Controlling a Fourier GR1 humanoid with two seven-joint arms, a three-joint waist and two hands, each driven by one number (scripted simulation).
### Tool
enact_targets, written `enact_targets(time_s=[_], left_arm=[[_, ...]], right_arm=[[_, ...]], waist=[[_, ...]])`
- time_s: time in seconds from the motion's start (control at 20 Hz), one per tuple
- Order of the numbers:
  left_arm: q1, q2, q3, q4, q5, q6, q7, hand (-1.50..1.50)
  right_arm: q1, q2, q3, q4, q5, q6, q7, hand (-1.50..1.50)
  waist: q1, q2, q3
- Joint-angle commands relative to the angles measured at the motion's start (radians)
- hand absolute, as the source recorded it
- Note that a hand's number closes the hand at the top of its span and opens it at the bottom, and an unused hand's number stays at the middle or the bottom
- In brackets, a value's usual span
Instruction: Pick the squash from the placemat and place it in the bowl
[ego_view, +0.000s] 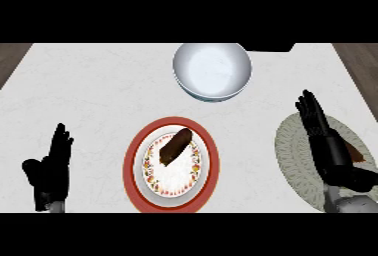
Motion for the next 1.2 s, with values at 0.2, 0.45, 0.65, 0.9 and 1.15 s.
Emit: enact_targets(time_s=[0.2, 0.45, 0.65, 0.9, 1.15], left_arm=[[-0.167, 0.062, 0.01, -0.113, 0.012, -0.078, -0.056, 0.0], [-0.184, 0.116, 0.081, -0.102, 0.075, -0.139, -0.067, 0.0], [-0.195, 0.162, 0.138, -0.115, 0.13, -0.184, -0.046, 0.0], [-0.229, 0.188, 0.15, -0.109, 0.14, -0.203, -0.006, 0.0], [-0.213, 0.196, 0.188, -0.1, 0.162, -0.22, -0.024, 0.0]], right_arm=[[-0.005, -0.173, 0.434, -0.116, 0.143, 0.479, -0.059, -1.5], [0.046, -0.354, 0.396, -0.244, 0.474, 0.313, -0.441, -1.5], [0.158, -0.54, 0.36, -0.283, 0.591, 0.244, -0.696, -1.5], [0.316, -0.708, 0.215, -0.347, 0.701, 0.03, -0.823, -1.5], [0.45, -0.813, 0.011, -0.473, 0.714, -0.058, -0.674, -1.5]], waist=[[0.061, 0.009, 0.034], [-0.059, -0.002, 0.041], [-0.063, 0.004, 0.04], [-0.09, 0.005, 0.038], [-0.082, 0.008, 0.034]])
